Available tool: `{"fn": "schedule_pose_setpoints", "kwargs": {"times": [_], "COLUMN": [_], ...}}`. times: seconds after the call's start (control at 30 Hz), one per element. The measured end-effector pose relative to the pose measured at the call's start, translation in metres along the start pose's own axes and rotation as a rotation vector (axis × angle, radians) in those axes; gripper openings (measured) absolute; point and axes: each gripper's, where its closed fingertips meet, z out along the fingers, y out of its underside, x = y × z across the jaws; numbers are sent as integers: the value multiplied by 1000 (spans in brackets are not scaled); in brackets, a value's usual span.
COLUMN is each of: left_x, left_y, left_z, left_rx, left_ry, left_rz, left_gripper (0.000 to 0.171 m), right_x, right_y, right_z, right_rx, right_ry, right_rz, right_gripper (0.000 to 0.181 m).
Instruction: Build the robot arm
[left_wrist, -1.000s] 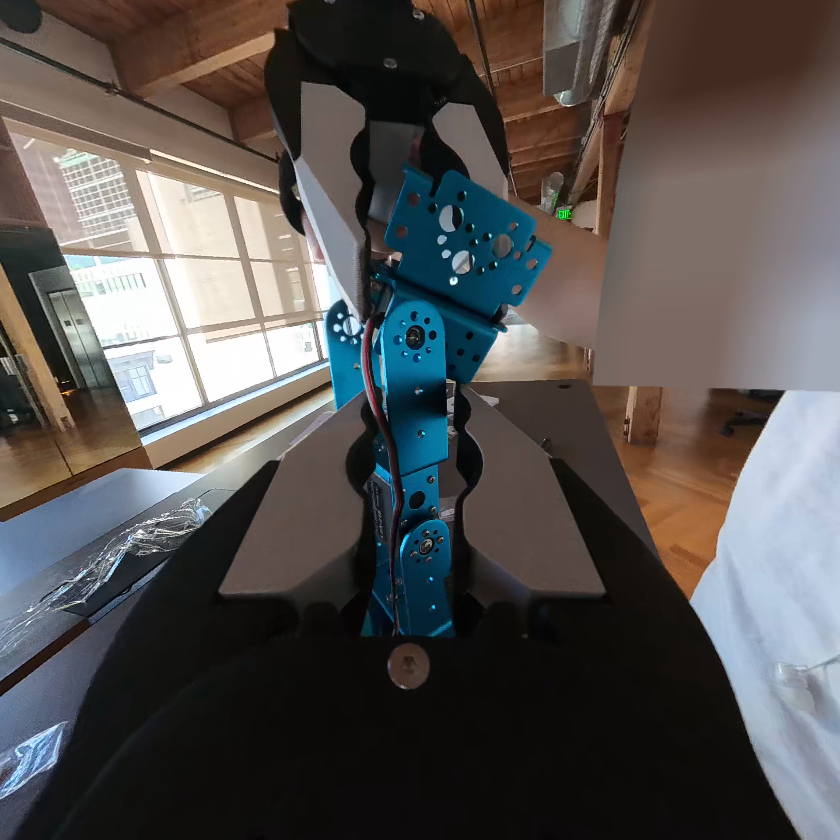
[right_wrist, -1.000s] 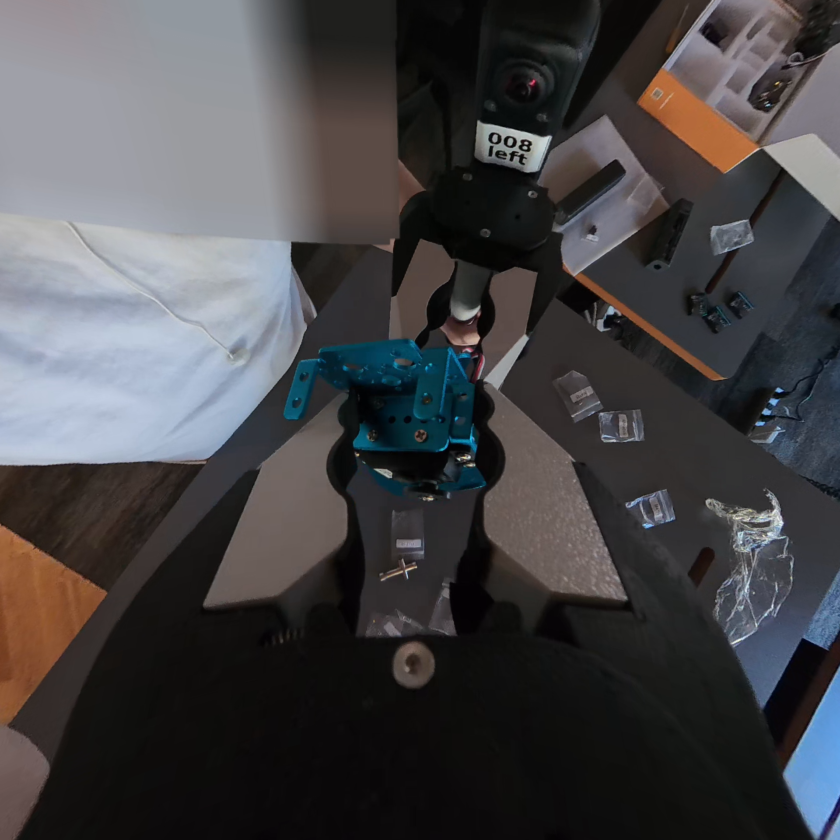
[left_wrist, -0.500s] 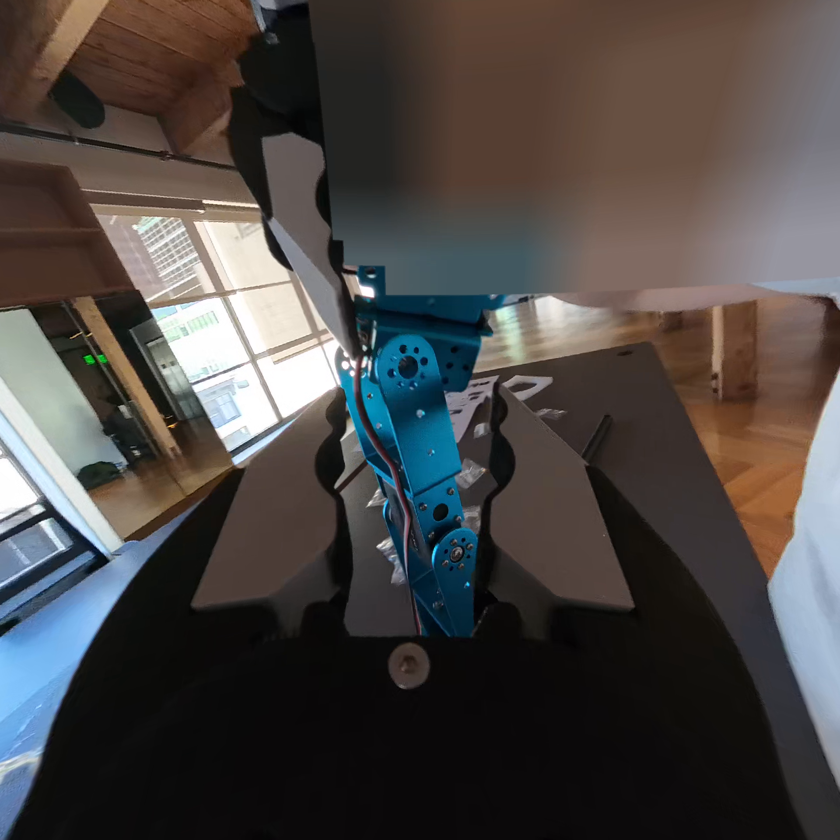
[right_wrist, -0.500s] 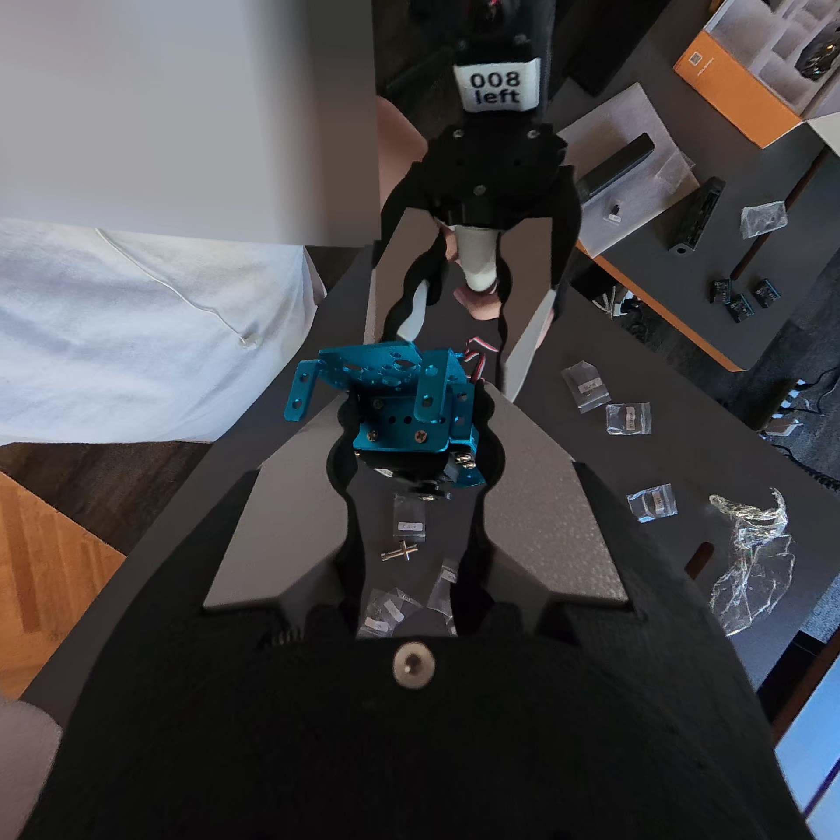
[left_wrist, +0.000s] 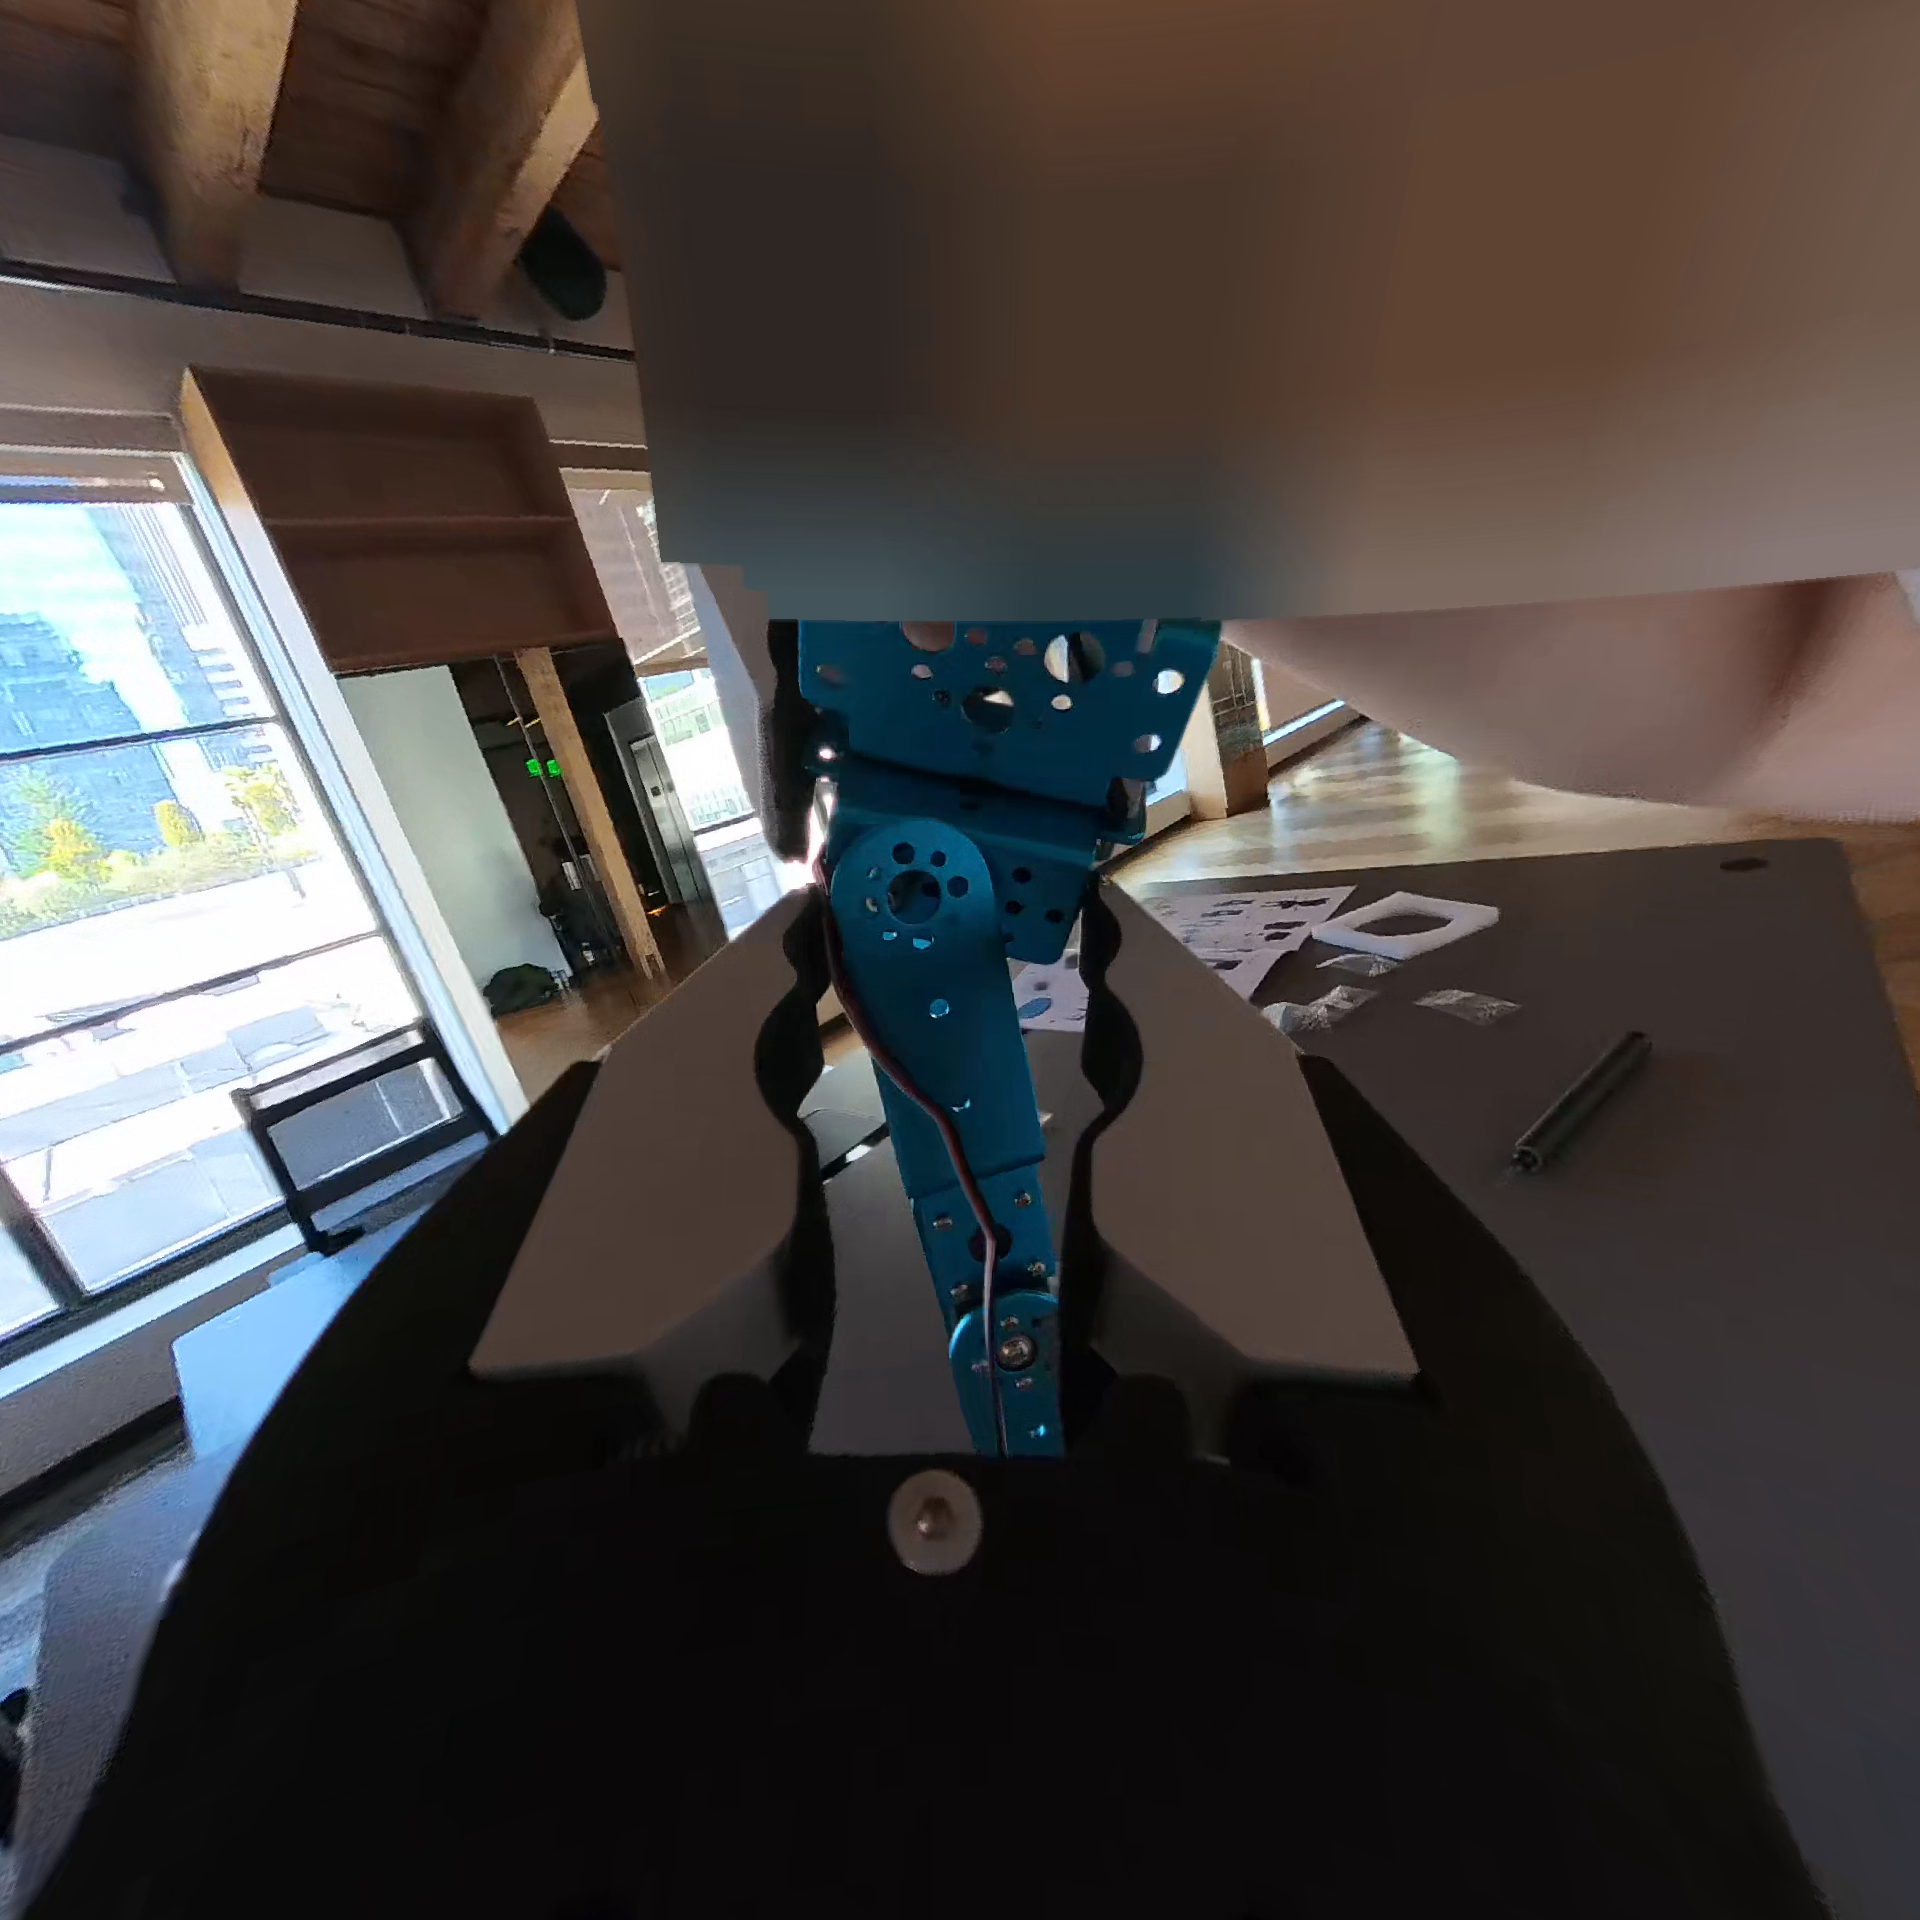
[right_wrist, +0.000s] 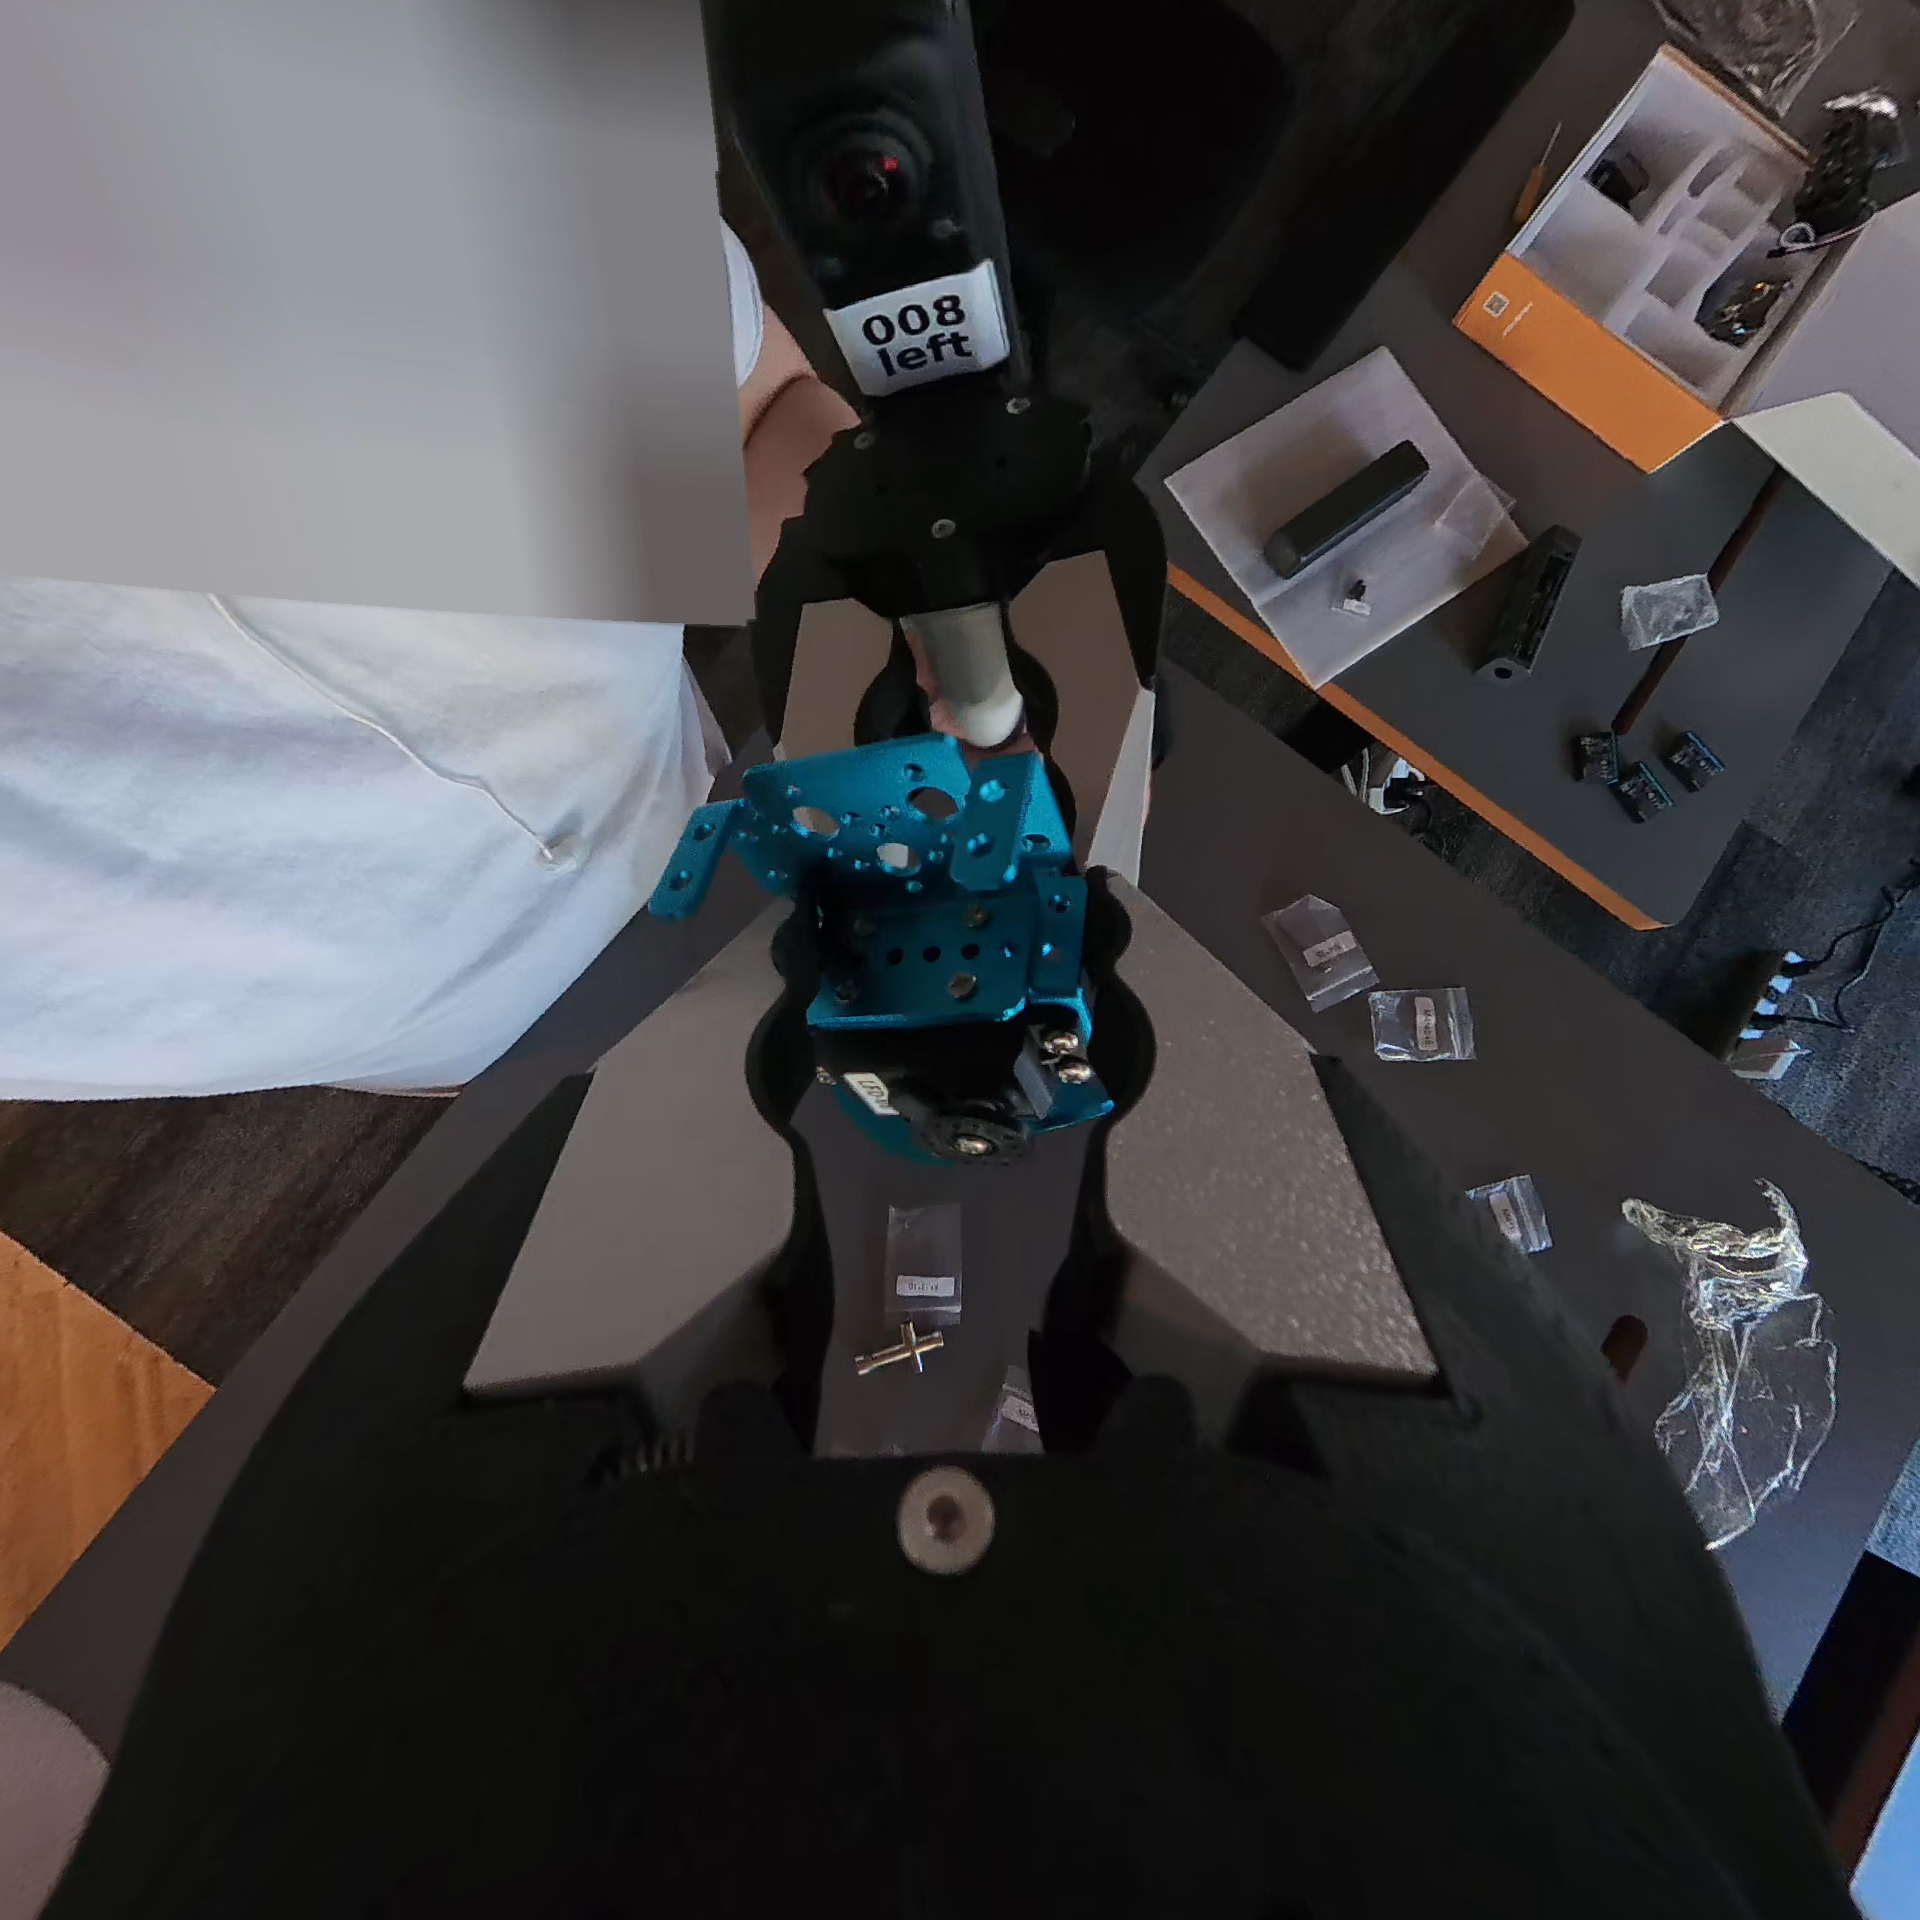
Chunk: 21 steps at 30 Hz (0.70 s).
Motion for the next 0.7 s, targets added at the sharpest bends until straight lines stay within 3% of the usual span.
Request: {"fn": "schedule_pose_setpoints", "kwargs": {"times": [0.33, 0.57, 0.7], "left_x": [2, 4, 4], "left_y": [-4, -5, -6], "left_z": [-1, -1, -2], "left_rx": [77, 90, 93], "left_ry": [42, 54, 57], "left_rz": [-42, -72, -93], "left_gripper": [46, 46, 46], "right_x": [1, 4, 0], "right_y": [-2, 3, 9], "right_z": [-4, -12, -28], "right_rx": [128, 276, 422], "right_ry": [39, 100, 131], "right_rz": [-8, 24, 38], "right_gripper": [54, 70, 91]}}
